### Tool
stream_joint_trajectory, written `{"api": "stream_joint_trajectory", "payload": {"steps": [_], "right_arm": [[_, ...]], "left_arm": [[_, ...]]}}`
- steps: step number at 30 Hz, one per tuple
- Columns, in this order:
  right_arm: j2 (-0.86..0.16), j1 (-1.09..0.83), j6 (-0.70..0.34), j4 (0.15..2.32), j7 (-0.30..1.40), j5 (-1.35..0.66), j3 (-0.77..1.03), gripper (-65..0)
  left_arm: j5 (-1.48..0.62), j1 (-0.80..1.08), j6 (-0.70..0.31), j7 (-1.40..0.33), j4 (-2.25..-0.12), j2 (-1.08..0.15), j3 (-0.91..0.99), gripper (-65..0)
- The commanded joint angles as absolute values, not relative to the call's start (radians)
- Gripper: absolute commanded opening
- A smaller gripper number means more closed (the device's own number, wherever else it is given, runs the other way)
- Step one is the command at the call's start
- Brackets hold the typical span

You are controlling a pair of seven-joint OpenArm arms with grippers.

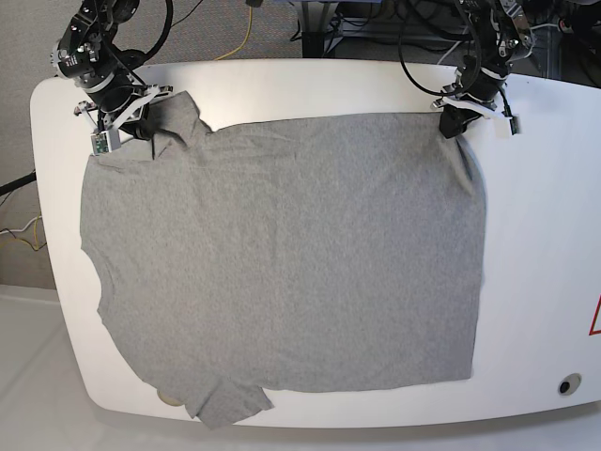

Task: Fold the T-shirt properly
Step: 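Lower the left gripper and close it on the shirt edge, then drag the shirt edge with both grippers toward the robot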

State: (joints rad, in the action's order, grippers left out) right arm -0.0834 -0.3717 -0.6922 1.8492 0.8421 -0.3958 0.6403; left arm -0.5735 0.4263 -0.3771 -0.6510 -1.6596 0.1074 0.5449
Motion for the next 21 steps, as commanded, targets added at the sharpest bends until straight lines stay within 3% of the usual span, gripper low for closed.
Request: {"api": "stream_joint_trajectory", "payload": {"steps": [1, 21], "right_arm": [[-0.096, -0.369, -0.697, 1.862, 0.822, -0.409, 0.645, -65.0], [-0.096, -0.375, -0.697, 1.862, 0.822, -0.409, 0.644, -65.0]], "left_arm": [[-0.553, 0.433, -0.344, -0.667, -1.669, 0.097, 0.545, -63.8], [-0.555, 0.453, -0.314, -0.667, -1.67, 0.067, 0.544, -63.8]]}}
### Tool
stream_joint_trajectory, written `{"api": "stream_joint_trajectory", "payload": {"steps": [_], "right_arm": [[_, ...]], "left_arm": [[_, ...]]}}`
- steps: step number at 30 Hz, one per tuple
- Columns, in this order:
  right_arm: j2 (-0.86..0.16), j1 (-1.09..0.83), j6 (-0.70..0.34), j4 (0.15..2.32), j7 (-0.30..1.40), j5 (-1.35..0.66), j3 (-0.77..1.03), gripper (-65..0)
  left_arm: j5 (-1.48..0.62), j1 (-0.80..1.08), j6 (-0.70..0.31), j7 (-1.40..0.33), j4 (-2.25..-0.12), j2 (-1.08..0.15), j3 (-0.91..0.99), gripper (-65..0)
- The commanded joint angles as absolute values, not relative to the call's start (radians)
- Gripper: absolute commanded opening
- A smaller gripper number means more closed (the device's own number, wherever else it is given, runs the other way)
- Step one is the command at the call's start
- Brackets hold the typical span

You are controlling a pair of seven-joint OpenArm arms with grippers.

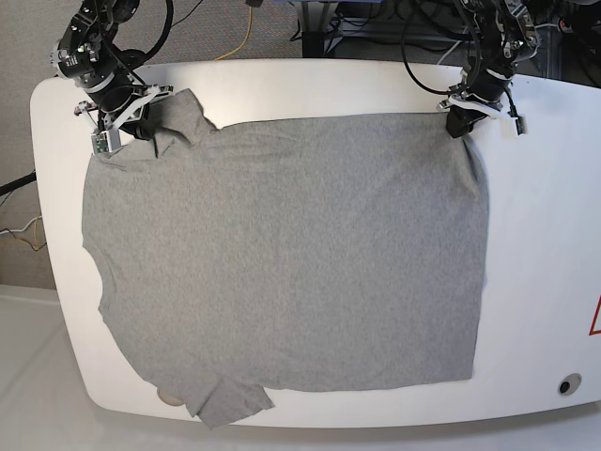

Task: Fold the T-shirt properly
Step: 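Drag the shirt edge with both grippers toward the robot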

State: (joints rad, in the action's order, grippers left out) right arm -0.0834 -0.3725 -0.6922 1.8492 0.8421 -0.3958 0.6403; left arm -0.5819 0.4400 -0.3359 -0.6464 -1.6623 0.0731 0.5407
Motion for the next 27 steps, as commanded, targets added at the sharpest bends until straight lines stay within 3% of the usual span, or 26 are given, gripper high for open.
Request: {"api": "stream_joint_trajectory", "payload": {"steps": [1, 27], "right_arm": [[-0.096, -0.375, -0.697, 1.862, 0.822, -0.409, 0.644, -65.0], [-0.088, -0.487, -0.698, 1.87, 0.822, -0.415, 0.644, -65.0]], "left_arm": [[-0.555, 0.453, -0.314, -0.667, -1.67, 0.067, 0.544, -63.8], [-0.555, 0.544, -0.317, -0.667, -1.67, 0.065, 0.541, -63.8]]}}
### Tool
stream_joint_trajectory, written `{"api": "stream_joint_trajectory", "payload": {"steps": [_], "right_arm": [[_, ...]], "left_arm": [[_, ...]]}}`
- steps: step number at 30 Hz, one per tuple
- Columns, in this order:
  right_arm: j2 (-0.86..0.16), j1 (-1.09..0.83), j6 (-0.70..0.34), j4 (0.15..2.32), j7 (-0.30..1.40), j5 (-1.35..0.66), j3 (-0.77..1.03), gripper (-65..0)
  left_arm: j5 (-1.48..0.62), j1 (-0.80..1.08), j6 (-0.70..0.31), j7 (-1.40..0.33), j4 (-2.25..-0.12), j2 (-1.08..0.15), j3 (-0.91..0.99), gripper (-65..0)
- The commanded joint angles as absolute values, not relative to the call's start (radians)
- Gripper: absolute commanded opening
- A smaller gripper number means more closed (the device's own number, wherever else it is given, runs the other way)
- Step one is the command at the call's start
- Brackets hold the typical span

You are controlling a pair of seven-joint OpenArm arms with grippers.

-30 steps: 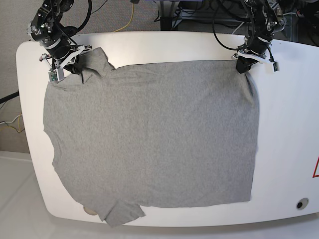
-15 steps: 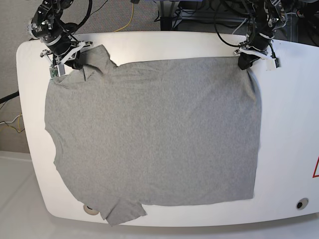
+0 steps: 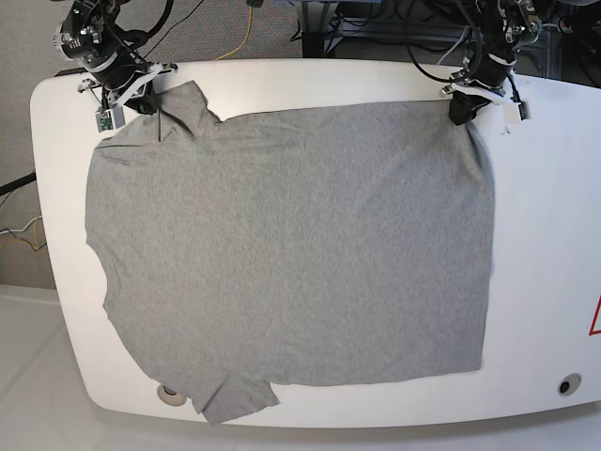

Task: Fold the T-shirt properly
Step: 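Drag the shirt edge with both grippers toward the robot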

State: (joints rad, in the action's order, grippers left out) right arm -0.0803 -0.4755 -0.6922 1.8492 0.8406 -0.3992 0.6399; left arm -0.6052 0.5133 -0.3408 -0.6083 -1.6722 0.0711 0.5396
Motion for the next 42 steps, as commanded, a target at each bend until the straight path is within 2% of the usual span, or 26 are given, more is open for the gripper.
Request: {"api": "stream_joint_trajectory", "payload": {"steps": [1, 18, 27, 42], "right_arm": [[-0.088, -0.489, -0.698, 1.87, 0.822, -0.415, 0.644, -65.0], [-0.093, -0.526, -0.698, 1.88, 0.819, -0.415, 0.644, -65.0], [-0.088, -0.506, -0.698, 1.975, 0.819, -0.418, 0.633, -65.0], [-0.088, -0.469, -0.698, 1.983, 0.822, -0.418, 0.604, -65.0]], "left_arm": [[-0.555, 0.55, -0.317, -0.667, -1.672, 0.065, 0.541, -63.8], [-0.553, 0.644, -0.318, -0.667, -1.784, 0.064, 0.544, -63.8], [-0.555, 0.634, -0.314, -0.667, -1.796, -0.004, 0.544, -63.8], [-0.556, 0.565, -0.312, -0.667, -1.817, -0.084, 0.545, -63.8]]}}
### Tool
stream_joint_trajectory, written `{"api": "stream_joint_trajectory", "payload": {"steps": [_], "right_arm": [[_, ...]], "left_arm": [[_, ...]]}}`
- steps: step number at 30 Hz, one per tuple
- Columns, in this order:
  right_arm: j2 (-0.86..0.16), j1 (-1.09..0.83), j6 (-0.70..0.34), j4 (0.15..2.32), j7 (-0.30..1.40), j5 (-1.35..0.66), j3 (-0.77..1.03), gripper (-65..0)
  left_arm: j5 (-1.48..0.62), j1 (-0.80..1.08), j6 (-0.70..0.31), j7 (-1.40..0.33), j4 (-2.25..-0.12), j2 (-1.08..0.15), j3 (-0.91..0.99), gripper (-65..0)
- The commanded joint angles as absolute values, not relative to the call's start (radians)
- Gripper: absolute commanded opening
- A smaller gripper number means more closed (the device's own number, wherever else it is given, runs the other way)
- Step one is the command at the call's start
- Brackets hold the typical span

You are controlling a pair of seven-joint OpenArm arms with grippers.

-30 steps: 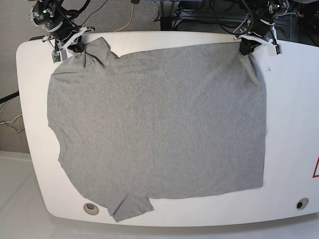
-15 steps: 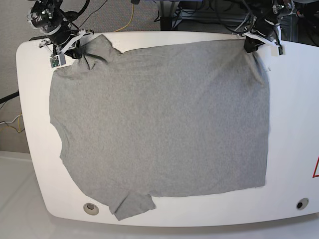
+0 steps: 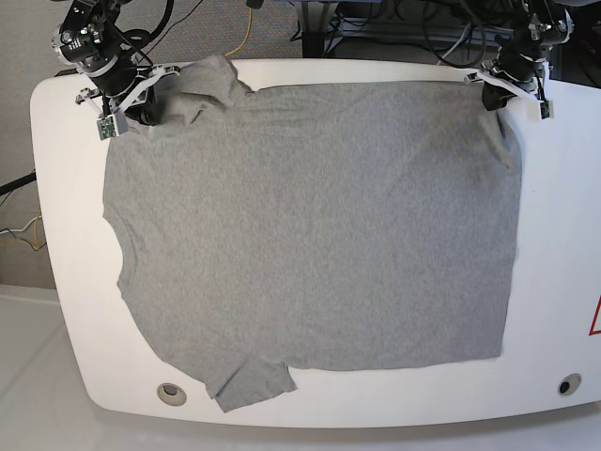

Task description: Fold the T-shirt properly

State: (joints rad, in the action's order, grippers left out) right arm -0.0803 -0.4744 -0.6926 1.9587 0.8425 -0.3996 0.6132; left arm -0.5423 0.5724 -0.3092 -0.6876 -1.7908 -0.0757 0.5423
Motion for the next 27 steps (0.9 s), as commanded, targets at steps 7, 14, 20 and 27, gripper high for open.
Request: {"api": "stream_joint_trajectory", "payload": {"steps": [7, 14, 20, 27], "right_arm": [[-0.093, -0.44, -0.698, 1.985, 0.82, -0.418, 0.556, -65.0], [-0.093, -0.4, -0.698, 1.986, 0.822, -0.418, 0.544, -65.0], [-0.093, -0.357, -0.698, 1.986, 0.822, -0.418, 0.544, -65.0], [-0.094, -0.305, -0.698, 1.986, 0.823, -0.418, 0.544, -65.0]], "left_arm": [[-0.553, 0.527, -0.312, -0.667, -1.839, -0.085, 0.545, -63.8], [-0.553, 0.489, -0.274, -0.676, -1.873, -0.085, 0.544, -63.8], [-0.559, 0.429, -0.229, -0.722, -1.877, -0.117, 0.539, -63.8], [-0.555, 0.389, -0.226, -0.722, -1.877, -0.119, 0.538, -63.8]]}}
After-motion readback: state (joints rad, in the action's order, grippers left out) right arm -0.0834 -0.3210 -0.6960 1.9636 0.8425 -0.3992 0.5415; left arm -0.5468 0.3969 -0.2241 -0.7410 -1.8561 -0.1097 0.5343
